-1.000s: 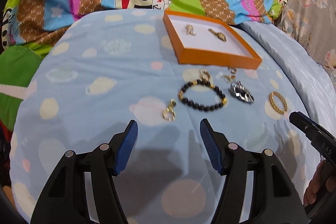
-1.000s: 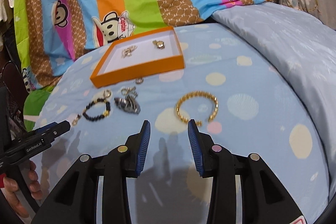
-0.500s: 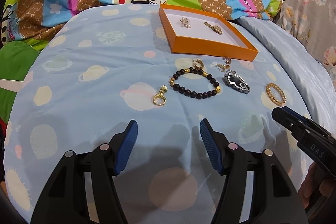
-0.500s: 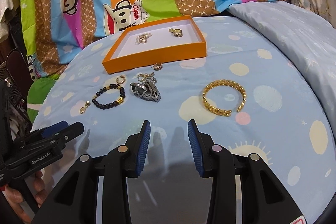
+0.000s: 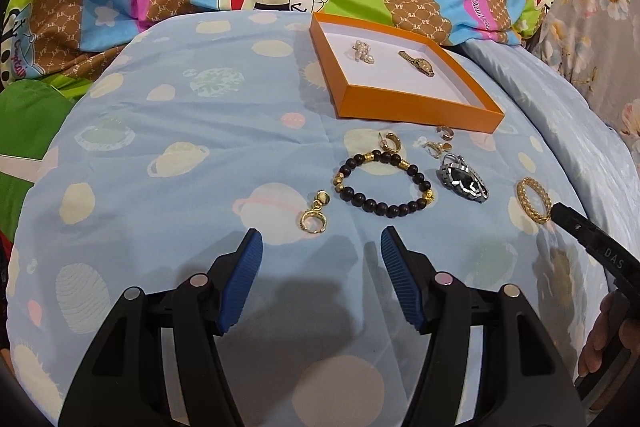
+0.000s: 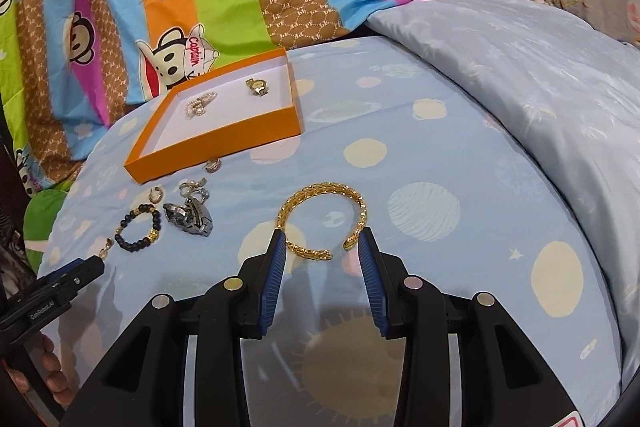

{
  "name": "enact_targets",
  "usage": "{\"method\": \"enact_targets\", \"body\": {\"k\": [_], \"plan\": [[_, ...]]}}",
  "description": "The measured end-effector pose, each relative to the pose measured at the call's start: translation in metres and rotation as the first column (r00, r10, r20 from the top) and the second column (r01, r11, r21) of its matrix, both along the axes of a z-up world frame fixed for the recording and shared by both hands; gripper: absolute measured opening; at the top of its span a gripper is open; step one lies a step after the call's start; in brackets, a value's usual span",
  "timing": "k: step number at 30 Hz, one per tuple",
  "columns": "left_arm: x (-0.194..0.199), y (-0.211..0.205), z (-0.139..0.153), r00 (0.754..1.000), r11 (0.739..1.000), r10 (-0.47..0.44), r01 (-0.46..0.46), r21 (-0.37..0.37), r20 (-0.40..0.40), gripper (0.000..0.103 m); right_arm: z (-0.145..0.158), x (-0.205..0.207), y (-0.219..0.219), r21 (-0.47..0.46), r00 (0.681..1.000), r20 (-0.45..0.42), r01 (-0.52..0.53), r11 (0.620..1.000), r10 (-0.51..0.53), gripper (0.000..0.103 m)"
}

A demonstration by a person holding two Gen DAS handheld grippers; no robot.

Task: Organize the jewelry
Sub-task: 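Grasp the gold bangle with the right tool while the left tool approaches the black-bead bracelet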

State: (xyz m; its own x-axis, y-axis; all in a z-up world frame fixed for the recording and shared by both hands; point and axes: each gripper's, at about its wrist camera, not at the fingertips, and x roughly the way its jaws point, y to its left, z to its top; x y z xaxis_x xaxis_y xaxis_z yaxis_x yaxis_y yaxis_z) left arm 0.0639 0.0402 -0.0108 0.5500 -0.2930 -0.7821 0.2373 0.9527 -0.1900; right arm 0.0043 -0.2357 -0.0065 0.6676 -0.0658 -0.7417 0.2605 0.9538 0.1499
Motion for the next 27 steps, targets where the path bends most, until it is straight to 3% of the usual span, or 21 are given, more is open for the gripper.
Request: {"method": "enact_targets", "body": {"k": [2,6,16,18,27], "plan": [[0.001,-0.001,-0.001,1.0,1.0,-0.003,0.003,0.003,-0.004,0.06,-0.002,0.003,0.003,-0.029,1.0,0.004,-0.005,1.0,0.005,0.062],[0.003,-0.001,-0.002,1.0,1.0,-0.002,0.002,0.004,-0.009,0.06,-0.004,0.011,0.008,-0.098,1.0,0.0,-0.011,0.995,0.011,0.07],[0.007,-0.004,-0.004,1.0,1.0,-0.002,0.002,0.008,-0.01,0.061,-0.017,0.035,0.002,-0.059,0.999,-0.051,-0.011,0.998,0.008,0.066],[0.01,-0.005,-0.004,1.0,1.0,-0.004,0.004,0.007,-0.01,0.062,-0.017,0.035,0.002,-0.061,0.999,-0.051,-0.005,0.998,0.002,0.058],[0.016,-0.016,0.001,1.0,1.0,-0.029,0.029,-0.01,-0.005,0.062,-0.013,0.03,-0.002,-0.029,1.0,-0.016,0.009,1.0,-0.009,0.057]]}}
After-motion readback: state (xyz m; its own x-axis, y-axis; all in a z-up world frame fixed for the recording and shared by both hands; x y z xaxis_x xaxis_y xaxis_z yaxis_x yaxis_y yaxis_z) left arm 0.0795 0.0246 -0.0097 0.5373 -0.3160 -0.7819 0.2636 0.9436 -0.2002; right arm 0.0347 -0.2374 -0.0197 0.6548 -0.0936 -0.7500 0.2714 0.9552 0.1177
